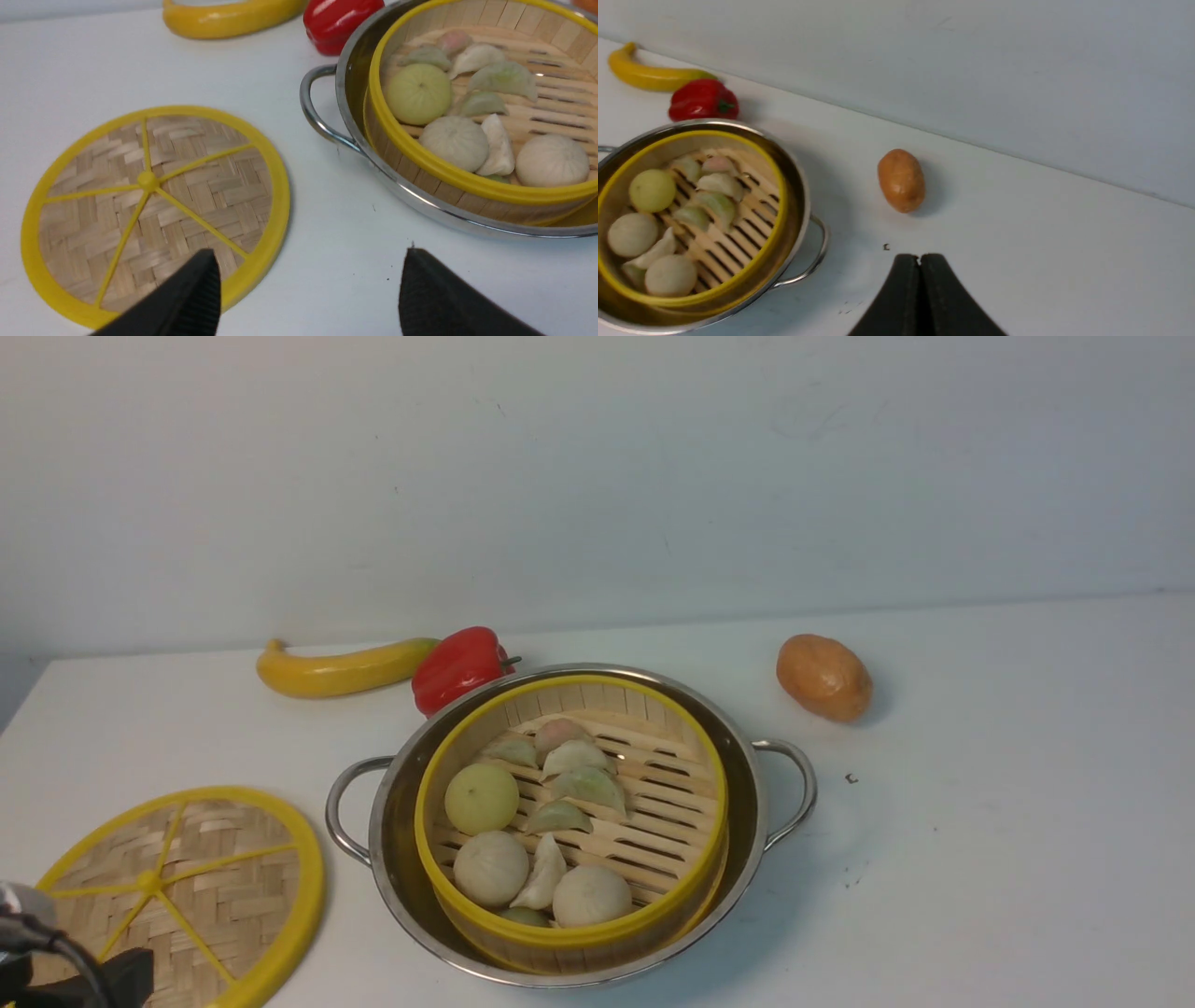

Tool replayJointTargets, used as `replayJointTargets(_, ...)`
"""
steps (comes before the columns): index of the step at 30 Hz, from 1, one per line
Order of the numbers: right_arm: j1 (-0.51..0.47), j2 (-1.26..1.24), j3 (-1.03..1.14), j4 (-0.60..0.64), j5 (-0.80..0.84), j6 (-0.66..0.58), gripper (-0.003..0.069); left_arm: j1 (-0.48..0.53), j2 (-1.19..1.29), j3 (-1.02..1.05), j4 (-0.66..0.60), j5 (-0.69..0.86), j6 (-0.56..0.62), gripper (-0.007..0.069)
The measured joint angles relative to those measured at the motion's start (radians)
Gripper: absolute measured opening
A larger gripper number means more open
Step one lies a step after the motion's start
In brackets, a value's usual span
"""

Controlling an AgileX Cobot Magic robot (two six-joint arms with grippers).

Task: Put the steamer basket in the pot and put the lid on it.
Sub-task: Use the left arm to lift the lid of the steamer

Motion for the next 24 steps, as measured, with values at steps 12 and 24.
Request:
replayJointTargets(12,0.000,-0.261,0.547,0.235,-0.335,-0.231,-0.0030,0.000,0.292,-0.244,0.163,0.066,-0.062,0.0473)
replayJointTargets(24,0.000,-0.269,0.611,0.241,-0.368,-0.257,-0.0024,0.000,0.752,-0.638,0.378,0.408,-0.163,0.0473)
